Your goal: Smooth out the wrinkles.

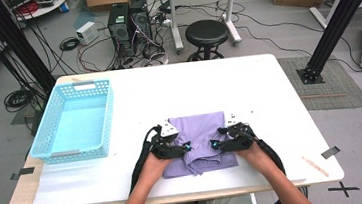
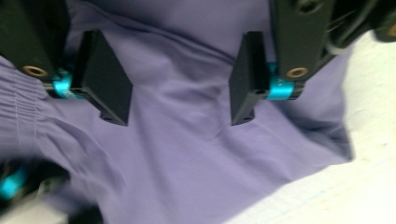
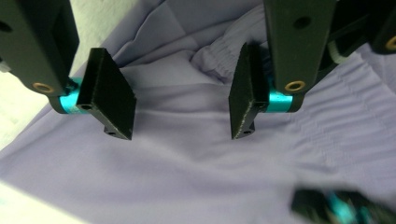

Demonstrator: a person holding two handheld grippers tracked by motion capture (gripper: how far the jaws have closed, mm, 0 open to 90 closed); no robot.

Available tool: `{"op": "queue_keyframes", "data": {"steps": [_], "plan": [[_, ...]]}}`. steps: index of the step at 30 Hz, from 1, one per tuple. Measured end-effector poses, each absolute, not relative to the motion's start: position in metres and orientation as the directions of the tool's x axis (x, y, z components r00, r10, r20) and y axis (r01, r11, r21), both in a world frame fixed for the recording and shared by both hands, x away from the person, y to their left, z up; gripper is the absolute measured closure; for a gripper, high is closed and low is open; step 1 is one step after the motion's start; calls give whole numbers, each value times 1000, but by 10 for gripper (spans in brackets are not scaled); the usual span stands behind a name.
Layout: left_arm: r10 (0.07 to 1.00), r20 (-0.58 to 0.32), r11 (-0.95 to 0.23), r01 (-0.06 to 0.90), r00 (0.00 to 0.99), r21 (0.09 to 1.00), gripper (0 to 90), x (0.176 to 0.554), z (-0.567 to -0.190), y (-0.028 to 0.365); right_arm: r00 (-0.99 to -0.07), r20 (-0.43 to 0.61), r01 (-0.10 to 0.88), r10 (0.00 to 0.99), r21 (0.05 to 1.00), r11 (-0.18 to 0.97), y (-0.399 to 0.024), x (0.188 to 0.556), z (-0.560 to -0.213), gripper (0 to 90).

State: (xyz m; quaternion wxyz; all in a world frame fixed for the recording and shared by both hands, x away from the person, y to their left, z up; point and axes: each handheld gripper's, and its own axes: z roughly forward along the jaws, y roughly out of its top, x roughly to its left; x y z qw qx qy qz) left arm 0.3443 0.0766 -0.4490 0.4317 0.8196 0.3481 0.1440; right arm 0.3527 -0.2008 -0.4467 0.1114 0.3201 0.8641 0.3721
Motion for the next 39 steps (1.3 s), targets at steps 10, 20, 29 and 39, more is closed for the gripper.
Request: {"op": "queue_keyframes", "data": {"steps": [10,20,29,39], "plan": [[749,-149,-153,388,645,909,328,346,-439,113,-786,48,416,616,778,470,-221,342,-440,395],[763,-171,-43,313,623,949,196,343,-420,135,-733,1,377,680,833,405,-247,341,-425,242],[769,-148,-60,300,621,952,196,339,-417,139,-711,4,371,703,851,371,-257,340,-421,214],[766,-151,-62,306,625,950,196,337,-416,146,-700,16,380,714,855,354,-261,340,-421,214]]}}
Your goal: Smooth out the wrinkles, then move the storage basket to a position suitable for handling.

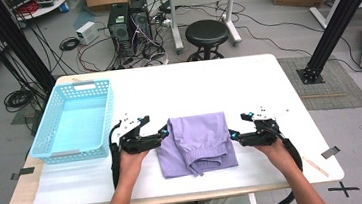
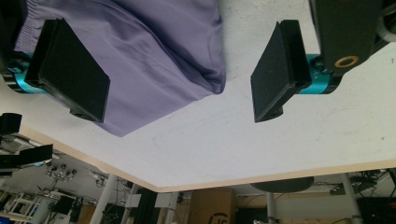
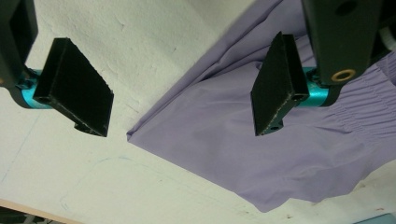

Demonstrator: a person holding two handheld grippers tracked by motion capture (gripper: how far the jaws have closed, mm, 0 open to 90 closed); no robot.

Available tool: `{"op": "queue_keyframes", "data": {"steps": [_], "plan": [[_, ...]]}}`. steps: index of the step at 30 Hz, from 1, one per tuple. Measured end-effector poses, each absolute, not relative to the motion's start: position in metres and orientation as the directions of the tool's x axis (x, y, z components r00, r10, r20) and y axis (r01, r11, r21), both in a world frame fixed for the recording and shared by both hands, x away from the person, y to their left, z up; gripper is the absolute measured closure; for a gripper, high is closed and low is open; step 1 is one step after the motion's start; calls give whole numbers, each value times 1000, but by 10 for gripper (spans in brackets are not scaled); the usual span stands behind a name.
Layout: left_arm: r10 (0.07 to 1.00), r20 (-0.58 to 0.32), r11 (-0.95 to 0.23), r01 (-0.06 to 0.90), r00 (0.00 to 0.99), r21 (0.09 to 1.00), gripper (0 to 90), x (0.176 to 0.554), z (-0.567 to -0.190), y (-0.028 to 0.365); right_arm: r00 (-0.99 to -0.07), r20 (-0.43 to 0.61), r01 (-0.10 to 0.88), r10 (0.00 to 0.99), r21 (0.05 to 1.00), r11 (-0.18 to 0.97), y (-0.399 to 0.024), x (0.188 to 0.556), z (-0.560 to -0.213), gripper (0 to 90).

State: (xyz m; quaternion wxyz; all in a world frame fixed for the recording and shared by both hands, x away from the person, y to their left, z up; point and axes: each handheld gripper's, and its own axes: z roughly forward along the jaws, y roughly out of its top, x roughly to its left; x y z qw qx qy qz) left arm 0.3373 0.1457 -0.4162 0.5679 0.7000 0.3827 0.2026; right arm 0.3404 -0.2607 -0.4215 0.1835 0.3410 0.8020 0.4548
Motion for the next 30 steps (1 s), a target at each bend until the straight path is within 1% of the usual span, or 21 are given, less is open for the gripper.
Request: {"op": "queue_keyframes", "data": {"steps": [6,15,21,25,27,30], "plan": [[767,-147,-62,299,625,952,196,335,-415,148,-701,13,383,713,851,361,-260,339,-423,214],[787,-122,-69,283,604,957,196,332,-405,159,-688,27,388,725,858,337,-262,338,-423,209],[822,-109,-48,260,559,964,203,328,-398,182,-687,30,381,726,866,324,-264,336,-422,209],[834,-82,-59,236,545,970,206,326,-395,196,-688,29,372,725,872,318,-266,334,-422,209],[841,-71,-70,238,536,969,205,324,-393,204,-687,24,372,727,871,322,-267,333,-422,209],[848,-85,-56,247,523,967,202,320,-389,217,-686,23,365,728,875,317,-269,333,-422,209]]}}
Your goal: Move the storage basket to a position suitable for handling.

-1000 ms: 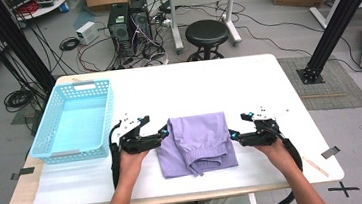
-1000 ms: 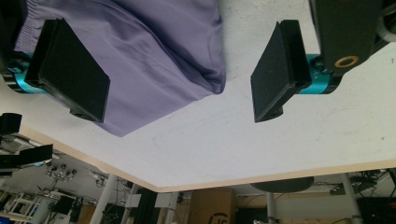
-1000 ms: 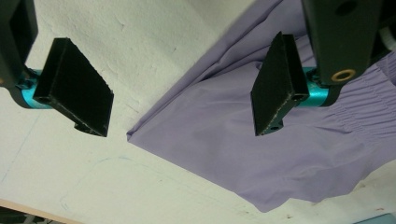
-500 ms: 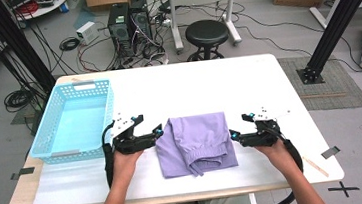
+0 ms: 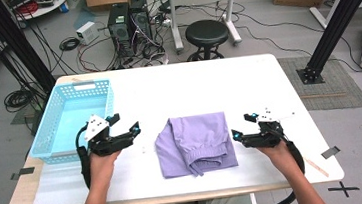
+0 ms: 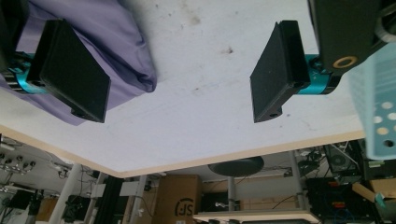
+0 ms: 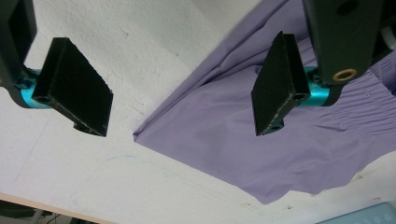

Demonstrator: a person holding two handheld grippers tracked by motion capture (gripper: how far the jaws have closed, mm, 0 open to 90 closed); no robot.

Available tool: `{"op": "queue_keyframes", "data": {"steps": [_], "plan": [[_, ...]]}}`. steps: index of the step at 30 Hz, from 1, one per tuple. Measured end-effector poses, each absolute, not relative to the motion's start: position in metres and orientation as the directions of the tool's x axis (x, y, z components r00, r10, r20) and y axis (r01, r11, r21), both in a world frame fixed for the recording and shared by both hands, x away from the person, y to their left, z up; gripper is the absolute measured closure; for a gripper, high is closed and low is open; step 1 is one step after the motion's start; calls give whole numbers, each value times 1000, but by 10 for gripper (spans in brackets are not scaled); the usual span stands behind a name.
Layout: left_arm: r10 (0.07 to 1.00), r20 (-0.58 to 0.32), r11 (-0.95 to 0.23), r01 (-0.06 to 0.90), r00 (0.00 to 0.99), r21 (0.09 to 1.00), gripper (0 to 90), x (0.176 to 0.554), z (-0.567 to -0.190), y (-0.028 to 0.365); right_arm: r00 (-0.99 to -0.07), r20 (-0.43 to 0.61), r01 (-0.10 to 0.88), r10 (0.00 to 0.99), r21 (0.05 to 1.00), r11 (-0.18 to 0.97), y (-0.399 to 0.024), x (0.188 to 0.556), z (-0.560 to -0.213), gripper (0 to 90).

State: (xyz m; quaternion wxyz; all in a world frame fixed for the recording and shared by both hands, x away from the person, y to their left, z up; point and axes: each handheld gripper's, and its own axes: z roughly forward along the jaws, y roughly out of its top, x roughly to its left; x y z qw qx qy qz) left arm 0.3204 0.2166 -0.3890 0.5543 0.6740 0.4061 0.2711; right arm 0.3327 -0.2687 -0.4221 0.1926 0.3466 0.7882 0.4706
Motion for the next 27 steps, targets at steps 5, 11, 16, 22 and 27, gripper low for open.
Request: {"op": "queue_keyframes", "data": {"steps": [5,11,16,22,27], "plan": [[848,-101,-32,242,520,970,202,316,-383,238,-678,21,367,735,876,313,-270,331,-422,209],[855,-111,-7,225,506,974,202,313,-377,270,-675,39,375,737,878,297,-272,330,-421,209],[882,-99,-2,214,460,977,202,310,-373,298,-679,51,366,733,889,277,-275,329,-420,209],[904,-106,22,203,415,979,202,311,-371,322,-677,48,366,735,888,280,-275,328,-421,209],[921,-103,22,215,375,976,218,311,-370,345,-671,42,365,740,888,281,-275,328,-422,209]]}}
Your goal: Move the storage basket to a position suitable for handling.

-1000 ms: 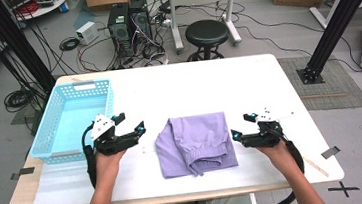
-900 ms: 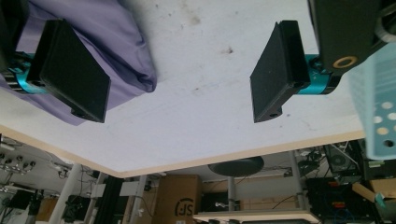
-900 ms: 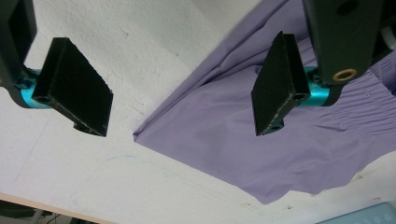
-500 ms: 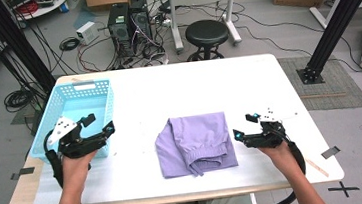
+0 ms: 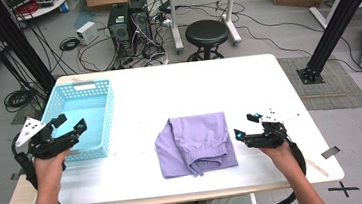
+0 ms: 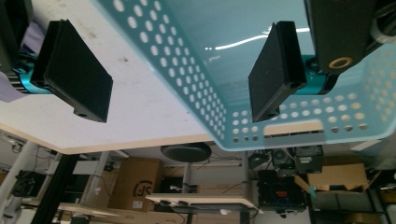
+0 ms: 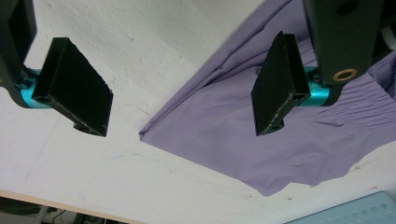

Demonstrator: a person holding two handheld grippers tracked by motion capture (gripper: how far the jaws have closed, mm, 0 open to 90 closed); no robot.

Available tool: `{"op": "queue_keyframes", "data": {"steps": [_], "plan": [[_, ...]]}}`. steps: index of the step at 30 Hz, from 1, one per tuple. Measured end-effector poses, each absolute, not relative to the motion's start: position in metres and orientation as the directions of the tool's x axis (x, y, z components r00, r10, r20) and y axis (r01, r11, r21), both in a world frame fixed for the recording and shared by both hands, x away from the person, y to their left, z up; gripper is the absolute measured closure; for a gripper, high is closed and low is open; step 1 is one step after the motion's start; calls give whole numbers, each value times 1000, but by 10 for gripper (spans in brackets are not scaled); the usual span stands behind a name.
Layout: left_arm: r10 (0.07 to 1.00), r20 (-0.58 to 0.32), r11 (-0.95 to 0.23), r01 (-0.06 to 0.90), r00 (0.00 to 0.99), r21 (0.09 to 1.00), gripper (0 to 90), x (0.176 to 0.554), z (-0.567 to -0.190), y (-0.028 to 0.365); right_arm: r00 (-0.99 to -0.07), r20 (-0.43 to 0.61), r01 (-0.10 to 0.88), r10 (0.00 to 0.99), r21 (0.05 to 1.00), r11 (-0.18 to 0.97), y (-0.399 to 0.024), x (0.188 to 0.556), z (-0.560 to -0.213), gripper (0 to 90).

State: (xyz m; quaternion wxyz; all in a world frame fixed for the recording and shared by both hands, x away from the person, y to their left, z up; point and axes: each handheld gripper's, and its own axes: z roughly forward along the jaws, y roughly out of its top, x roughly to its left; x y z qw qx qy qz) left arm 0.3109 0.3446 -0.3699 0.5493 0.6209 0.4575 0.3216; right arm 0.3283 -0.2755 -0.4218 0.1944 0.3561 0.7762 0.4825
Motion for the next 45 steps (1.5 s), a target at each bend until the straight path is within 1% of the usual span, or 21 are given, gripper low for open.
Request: {"op": "queue_keyframes", "data": {"steps": [4,8,12,16,18,20,24,29,34,36,37,39,45], "plan": [[931,-105,29,217,349,976,222,311,-369,358,-666,39,367,745,887,281,-276,328,-422,209],[945,-116,51,215,305,975,234,313,-368,380,-667,38,364,744,888,281,-276,327,-422,209],[954,-116,56,215,277,975,244,315,-368,395,-665,53,372,745,888,270,-276,326,-422,209],[962,-107,47,234,249,971,273,316,-369,408,-666,57,374,744,888,266,-275,326,-422,209],[969,-125,66,261,213,963,289,319,-373,420,-664,57,375,745,888,266,-275,325,-422,209],[970,-131,72,271,206,960,315,319,-374,423,-663,53,372,747,889,268,-275,325,-422,209],[978,-141,86,320,151,943,321,322,-386,438,-656,55,376,752,889,263,-277,324,-422,209],[981,-150,97,356,126,930,326,325,-396,447,-653,53,378,756,887,264,-277,322,-423,210],[981,-154,97,394,118,914,352,329,-405,450,-654,52,381,755,885,269,-275,322,-424,209],[981,-151,92,402,117,911,378,329,-406,451,-654,51,383,755,883,272,-274,322,-424,209],[981,-161,100,423,110,901,394,330,-409,453,-653,52,383,756,883,270,-274,322,-425,209],[981,-164,101,436,108,894,462,332,-411,453,-653,53,386,756,882,271,-274,322,-425,209],[981,-158,90,466,110,880,573,336,-414,450,-653,49,386,756,880,277,-274,322,-425,209]]}}
